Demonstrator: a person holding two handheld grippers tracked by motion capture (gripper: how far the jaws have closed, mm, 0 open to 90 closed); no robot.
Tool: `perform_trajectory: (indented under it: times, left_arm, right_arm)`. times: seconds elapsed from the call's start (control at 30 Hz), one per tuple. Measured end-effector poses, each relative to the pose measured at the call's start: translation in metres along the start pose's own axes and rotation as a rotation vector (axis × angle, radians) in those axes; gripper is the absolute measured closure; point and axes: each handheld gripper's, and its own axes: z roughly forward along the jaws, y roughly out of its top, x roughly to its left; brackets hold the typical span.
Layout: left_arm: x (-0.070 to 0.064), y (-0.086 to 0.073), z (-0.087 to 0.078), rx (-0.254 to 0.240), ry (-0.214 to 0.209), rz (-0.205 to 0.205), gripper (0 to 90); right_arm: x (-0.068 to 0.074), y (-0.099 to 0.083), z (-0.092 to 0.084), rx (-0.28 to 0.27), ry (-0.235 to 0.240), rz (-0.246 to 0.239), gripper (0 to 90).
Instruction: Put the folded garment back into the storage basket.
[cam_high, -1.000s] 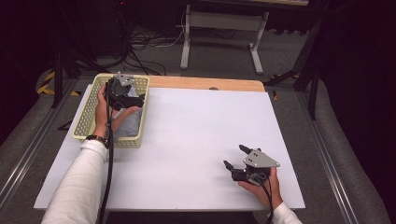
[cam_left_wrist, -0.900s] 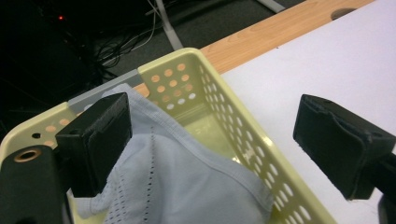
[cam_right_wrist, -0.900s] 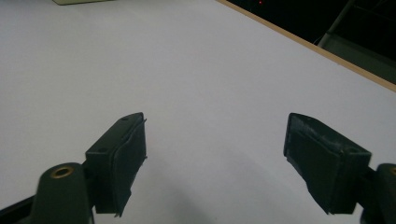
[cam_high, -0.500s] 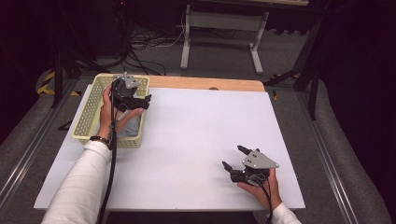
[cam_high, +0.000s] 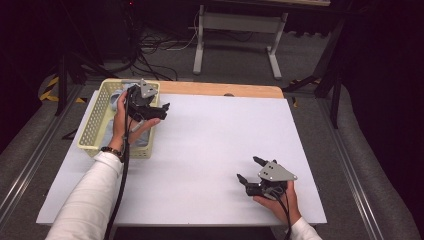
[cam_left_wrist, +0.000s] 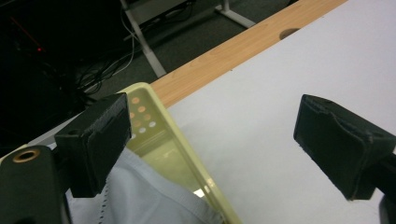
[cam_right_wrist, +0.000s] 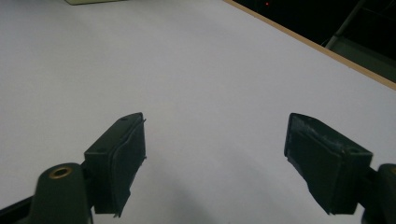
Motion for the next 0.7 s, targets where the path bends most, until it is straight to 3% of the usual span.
perform_trajectory:
  times: [0.7]
  left_arm:
    - [-0.022, 0.002, -0.005, -0.027, -0.064, 0.057, 11.7]
  right_arm:
    - [0.001, 0.000, 0.000, 0.003, 0.005, -0.004, 21.2]
